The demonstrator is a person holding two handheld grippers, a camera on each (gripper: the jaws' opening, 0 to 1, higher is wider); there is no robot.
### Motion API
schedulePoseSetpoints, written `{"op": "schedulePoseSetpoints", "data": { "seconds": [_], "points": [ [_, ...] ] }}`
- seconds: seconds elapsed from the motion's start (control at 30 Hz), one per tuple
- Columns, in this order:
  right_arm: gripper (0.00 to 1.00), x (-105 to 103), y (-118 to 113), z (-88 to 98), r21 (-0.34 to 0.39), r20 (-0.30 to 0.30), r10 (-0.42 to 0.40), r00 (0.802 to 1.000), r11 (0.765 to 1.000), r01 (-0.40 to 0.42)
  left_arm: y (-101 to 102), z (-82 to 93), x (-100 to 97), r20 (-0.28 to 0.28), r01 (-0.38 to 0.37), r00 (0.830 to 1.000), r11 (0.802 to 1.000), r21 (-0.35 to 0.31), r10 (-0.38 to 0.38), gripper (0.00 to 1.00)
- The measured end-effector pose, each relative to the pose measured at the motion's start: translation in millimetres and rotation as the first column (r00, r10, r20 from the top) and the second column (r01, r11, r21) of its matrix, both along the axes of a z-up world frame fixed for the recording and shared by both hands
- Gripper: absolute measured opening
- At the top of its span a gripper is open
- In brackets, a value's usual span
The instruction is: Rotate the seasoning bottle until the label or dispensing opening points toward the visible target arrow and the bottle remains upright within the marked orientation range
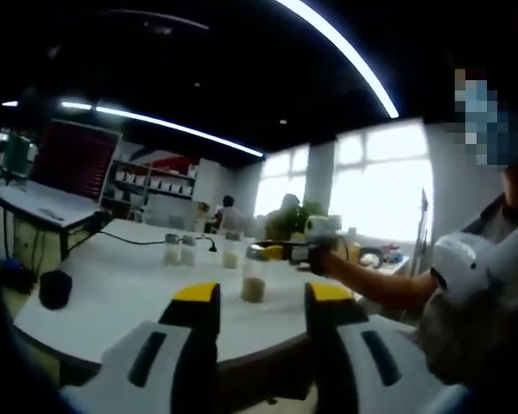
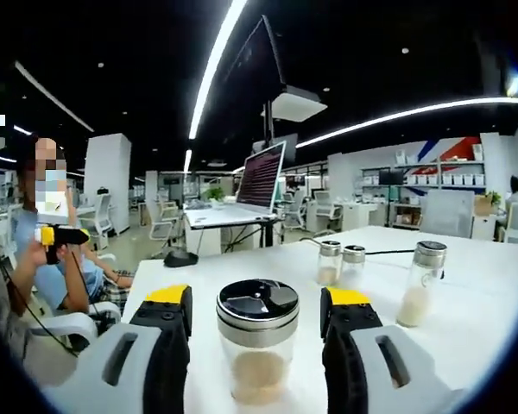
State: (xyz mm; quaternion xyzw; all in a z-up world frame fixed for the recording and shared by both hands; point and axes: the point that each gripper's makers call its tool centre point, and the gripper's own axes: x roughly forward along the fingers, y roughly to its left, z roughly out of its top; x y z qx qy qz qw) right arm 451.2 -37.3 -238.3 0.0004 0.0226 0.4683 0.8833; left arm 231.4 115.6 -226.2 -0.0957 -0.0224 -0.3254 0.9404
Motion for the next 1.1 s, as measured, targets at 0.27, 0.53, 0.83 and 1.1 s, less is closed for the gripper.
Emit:
{"op": "schedulePoseSetpoints", "data": {
  "seconds": [0.27, 0.53, 0.83, 1.1],
  "points": [
    [0.64, 2, -9, 7.4, 0.113, -0.048, -0.068, 0.997, 0.991, 0.073, 10, 3.0, -3.2, 0.02, -0.032, 0.999, 0.999, 0.002, 0.032, 0.41],
    [0.6, -1, 1, 13.1, 0.176, -0.06, -0.086, 0.995, 0.98, 0.095, 15, 2.8, -1.8, 0.021, -0.047, 0.999, 0.999, -0.015, 0.048, 0.41],
    [0.57, 9, 12, -3.3, 0.052, -0.014, -0.12, 0.993, 0.991, 0.121, 22, 3.4, -1.4, 0.019, -0.057, 0.998, 0.998, -0.025, 0.057, 0.42],
    [0.43, 0, 19, -3.9, 0.038, -0.019, -0.063, 0.998, 0.997, 0.064, 19, 1.9, -1.3, 0.018, -0.057, 0.998, 0.998, -0.004, 0.057, 0.42]
  ]
}}
